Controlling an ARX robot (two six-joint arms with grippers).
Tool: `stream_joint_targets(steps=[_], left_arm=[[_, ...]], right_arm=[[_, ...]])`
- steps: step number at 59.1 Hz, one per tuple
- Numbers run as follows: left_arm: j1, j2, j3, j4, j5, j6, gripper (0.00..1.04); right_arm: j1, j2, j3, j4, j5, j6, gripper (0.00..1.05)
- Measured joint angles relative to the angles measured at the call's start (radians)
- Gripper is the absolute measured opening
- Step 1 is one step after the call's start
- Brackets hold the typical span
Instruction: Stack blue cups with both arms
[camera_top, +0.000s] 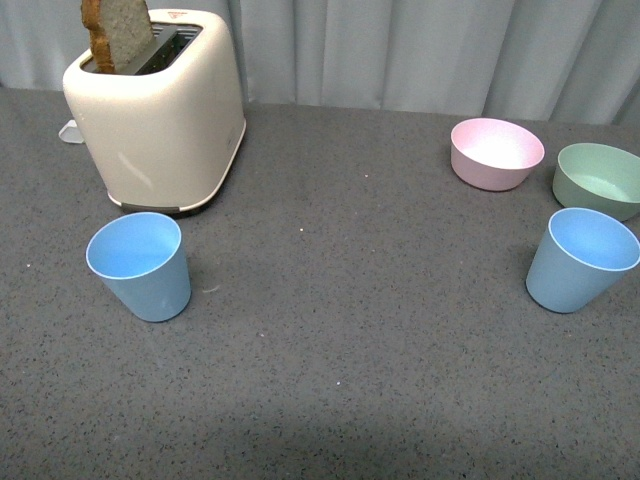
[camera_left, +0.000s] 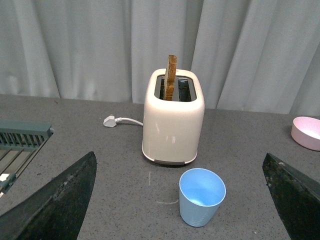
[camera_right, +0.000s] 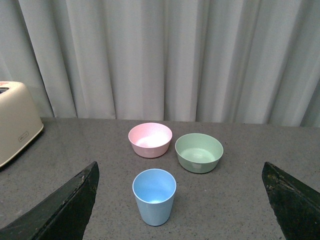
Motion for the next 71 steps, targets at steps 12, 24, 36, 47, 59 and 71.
stream_joint_targets(steps=[12,24,36,47,59,71], left_arm=[[0.000,0.000,0.000,0.000,0.000,0.000,0.98],[0.000,0.000,0.000,0.000,0.000,0.000,0.98],[0.000,0.000,0.000,0.000,0.000,0.000,0.98],[0.000,0.000,0.000,0.000,0.000,0.000,0.98],[0.000,0.000,0.000,0.000,0.000,0.000,0.98],[-0.075,0.123,0.048,-0.134,-0.285,-0.118,0.98]], right_arm=[[0.000,0.000,0.000,0.000,0.000,0.000,0.95],[0.000,0.000,0.000,0.000,0.000,0.000,0.95],[0.000,0.000,0.000,0.000,0.000,0.000,0.95],[0.000,0.000,0.000,0.000,0.000,0.000,0.95],[0.000,0.000,0.000,0.000,0.000,0.000,0.95],[0.000,0.000,0.000,0.000,0.000,0.000,0.95]])
